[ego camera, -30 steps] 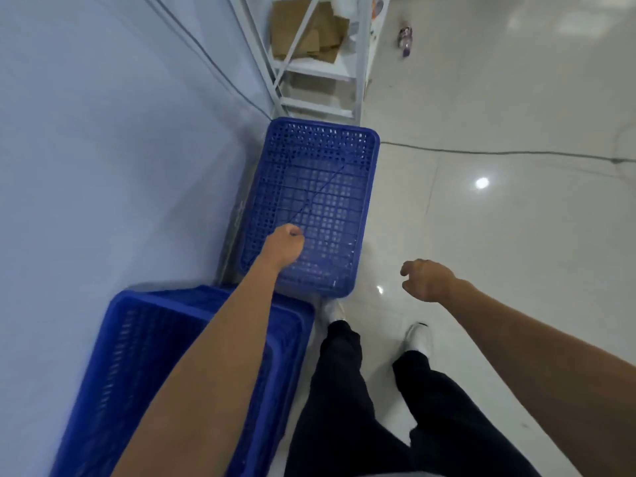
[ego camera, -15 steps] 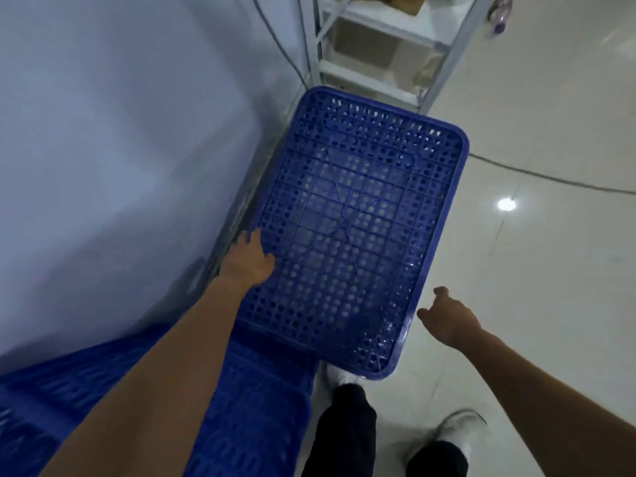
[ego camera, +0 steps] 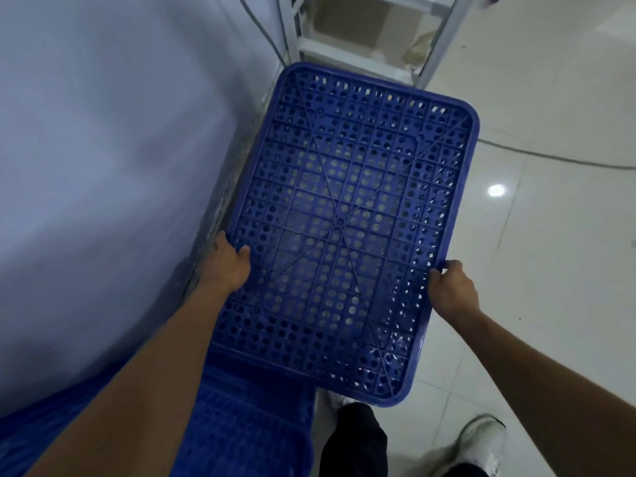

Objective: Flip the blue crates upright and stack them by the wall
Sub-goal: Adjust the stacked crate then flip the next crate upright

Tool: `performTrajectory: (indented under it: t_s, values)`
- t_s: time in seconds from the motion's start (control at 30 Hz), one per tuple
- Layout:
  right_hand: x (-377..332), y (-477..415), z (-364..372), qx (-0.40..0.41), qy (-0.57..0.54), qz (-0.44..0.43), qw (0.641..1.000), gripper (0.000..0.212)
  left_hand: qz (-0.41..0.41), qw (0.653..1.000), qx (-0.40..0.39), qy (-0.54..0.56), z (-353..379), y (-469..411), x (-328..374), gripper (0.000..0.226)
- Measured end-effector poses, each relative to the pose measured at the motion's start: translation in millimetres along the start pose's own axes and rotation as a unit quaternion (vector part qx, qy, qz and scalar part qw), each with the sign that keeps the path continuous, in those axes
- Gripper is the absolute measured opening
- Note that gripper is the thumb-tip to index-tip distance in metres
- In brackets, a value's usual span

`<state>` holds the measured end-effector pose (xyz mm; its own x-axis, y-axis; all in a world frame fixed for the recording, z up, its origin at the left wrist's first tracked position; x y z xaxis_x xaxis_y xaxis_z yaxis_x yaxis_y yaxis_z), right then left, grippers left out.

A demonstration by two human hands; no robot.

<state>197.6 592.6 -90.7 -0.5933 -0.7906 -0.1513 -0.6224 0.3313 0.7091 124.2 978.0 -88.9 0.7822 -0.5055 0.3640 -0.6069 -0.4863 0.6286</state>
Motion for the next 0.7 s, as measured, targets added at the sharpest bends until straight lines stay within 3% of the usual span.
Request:
performTrajectory:
  t_s: [0.23,0.43,0.7]
  values:
    - [3.5,-16.4,-35.5,-0.049,0.026,0.039,0.998,0.031,0.006,0.996,0.064,-0.056,12.6,2.2,4.3,0.055]
    - [31.3,-32.9,-92.2,-0.078,0.002,0.032,0.996,0.032,0.125,0.979,0.087,-0.136,26.0,33.2,36.9,0.063]
    - [108.5,-45.0,-152.6,-0.08,-0.02,0.041,0.996,0.031,0.154,0.968,0.117,-0.16,84.7,88.3,98.2,0.061]
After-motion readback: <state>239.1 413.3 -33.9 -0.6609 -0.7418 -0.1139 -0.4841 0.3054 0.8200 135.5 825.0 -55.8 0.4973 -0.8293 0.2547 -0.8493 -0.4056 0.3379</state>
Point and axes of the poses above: each hand's wrist, its own y-axis away from the middle knuckle, its own z-axis out of the palm, x = y × z, the point moved 2 cm from there along -y, towards the middle knuckle, and after that the axes turned 8 degrees about z, right-handed, at the moved point
